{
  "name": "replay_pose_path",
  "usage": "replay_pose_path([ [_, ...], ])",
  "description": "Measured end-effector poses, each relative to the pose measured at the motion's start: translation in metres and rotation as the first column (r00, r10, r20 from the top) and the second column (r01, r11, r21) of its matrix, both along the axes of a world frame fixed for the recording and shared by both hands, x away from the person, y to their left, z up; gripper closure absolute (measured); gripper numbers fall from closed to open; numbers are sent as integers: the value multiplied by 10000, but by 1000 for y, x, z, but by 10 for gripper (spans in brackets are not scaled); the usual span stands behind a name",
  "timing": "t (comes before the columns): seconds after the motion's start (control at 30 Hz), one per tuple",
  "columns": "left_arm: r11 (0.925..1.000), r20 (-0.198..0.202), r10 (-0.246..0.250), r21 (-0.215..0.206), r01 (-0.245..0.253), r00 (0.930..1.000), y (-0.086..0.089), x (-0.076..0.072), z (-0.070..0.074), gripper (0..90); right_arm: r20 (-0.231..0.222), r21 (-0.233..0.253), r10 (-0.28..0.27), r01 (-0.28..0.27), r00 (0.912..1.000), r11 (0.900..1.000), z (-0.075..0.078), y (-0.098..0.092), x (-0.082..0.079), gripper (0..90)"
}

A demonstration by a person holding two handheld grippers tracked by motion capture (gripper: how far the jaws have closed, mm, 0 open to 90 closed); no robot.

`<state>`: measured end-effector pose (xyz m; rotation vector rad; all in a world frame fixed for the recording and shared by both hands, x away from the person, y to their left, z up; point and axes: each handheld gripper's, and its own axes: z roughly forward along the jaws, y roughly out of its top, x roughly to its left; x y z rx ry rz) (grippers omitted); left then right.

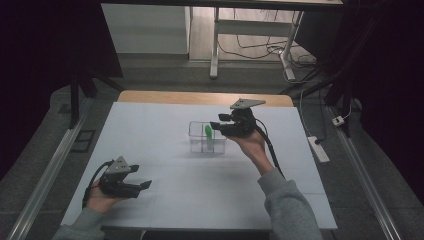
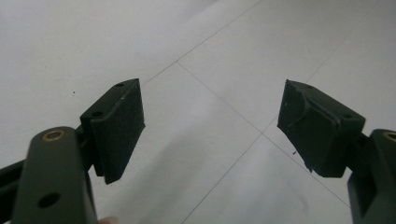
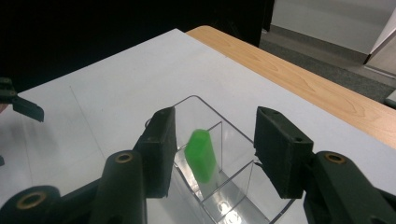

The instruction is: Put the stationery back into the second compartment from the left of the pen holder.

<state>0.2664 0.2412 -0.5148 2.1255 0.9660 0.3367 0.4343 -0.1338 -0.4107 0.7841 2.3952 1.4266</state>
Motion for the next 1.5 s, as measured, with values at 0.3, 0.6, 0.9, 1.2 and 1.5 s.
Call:
replay_pose_path([
  [0.3, 10000, 6, -2, -5, 2, 10000, 0, 0, 0, 227, 88, -137, 12, -11, 10000, 9999, -7, -13, -11, 467],
  [0.6, 10000, 10, 43, 11, -43, 10000, 0, 0, 0, 227, -106, -171, -159, 157, 9998, 9997, -23, -46, -31, 466],
  [0.9, 10000, -4, -3, 47, 3, 10000, -2, 1, 0, 226, -66, -491, -339, 336, 9994, 9982, -33, -73, -58, 433],
  [1.2, 10000, 6, -19, 17, 19, 10000, -3, 2, 0, 226, -29, -811, -596, 591, 9982, 9950, -49, -104, -81, 399],
  [1.5, 10000, 12, -14, 7, 14, 10000, -5, 3, 1, 226, 59, -1052, -986, 987, 9951, 9895, -64, -136, -103, 376],
])
